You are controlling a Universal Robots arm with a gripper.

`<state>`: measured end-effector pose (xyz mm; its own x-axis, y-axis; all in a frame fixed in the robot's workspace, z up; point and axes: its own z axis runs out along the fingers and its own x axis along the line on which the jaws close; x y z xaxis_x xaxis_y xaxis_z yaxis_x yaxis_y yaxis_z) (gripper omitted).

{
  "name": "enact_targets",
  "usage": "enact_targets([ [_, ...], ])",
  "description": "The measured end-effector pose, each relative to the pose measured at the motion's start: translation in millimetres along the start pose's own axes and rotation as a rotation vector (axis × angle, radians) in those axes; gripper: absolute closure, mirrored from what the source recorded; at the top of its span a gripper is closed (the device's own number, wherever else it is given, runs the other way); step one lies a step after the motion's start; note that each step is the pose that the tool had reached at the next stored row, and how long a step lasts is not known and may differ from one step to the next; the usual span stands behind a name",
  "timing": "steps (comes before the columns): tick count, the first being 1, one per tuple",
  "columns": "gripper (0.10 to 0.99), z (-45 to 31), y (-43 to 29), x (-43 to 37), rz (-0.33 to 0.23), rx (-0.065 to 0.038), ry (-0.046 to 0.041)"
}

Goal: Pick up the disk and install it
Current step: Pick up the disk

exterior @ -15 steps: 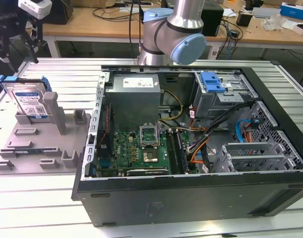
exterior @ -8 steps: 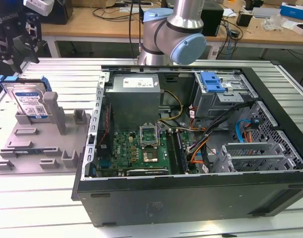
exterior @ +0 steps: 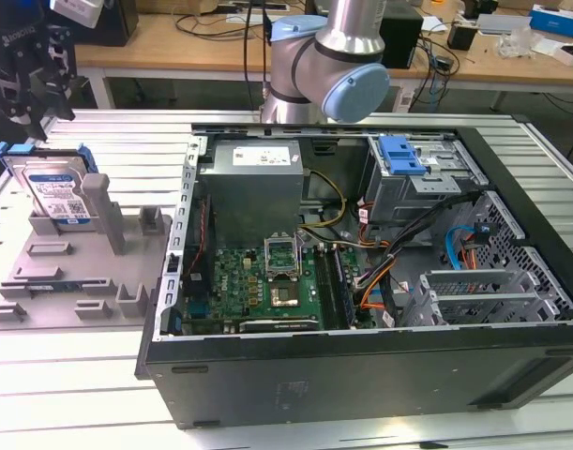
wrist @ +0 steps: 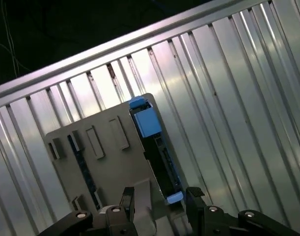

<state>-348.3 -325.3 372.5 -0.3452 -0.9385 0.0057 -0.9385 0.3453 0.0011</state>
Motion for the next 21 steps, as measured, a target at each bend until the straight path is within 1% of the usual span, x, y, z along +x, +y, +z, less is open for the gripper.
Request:
enact_targets([
  [1, 0.545, 0.3, 0.0, -0.1, -0.018, 0.000, 0.0000],
  [2, 0.545, 1.0, 0.1, -0.3, -0.056, 0.000, 0.0000],
  [4, 0.545, 1.5, 0.3, -0.7, -0.089, 0.001, -0.0001],
  [5, 0.545, 2.0, 0.5, -1.3, -0.121, 0.001, 0.0000],
  [7, 0.545, 2.8, 0.9, -2.3, -0.154, 0.001, 0.0000],
  [8, 0.545, 3.2, 2.5, -6.9, -0.173, 0.002, 0.0002],
  [9, 0.545, 3.3, 2.9, -8.0, -0.178, 0.002, 0.0013],
  [14, 0.545, 3.3, 3.1, -8.6, -0.182, 0.002, 0.0015],
  [15, 0.545, 3.3, 3.5, -10.1, -0.183, 0.002, 0.0016],
  [19, 0.545, 4.4, 6.1, -16.9, -0.226, 0.003, 0.0038],
  [21, 0.545, 5.5, 8.1, -17.6, -0.237, 0.003, 0.0043],
])
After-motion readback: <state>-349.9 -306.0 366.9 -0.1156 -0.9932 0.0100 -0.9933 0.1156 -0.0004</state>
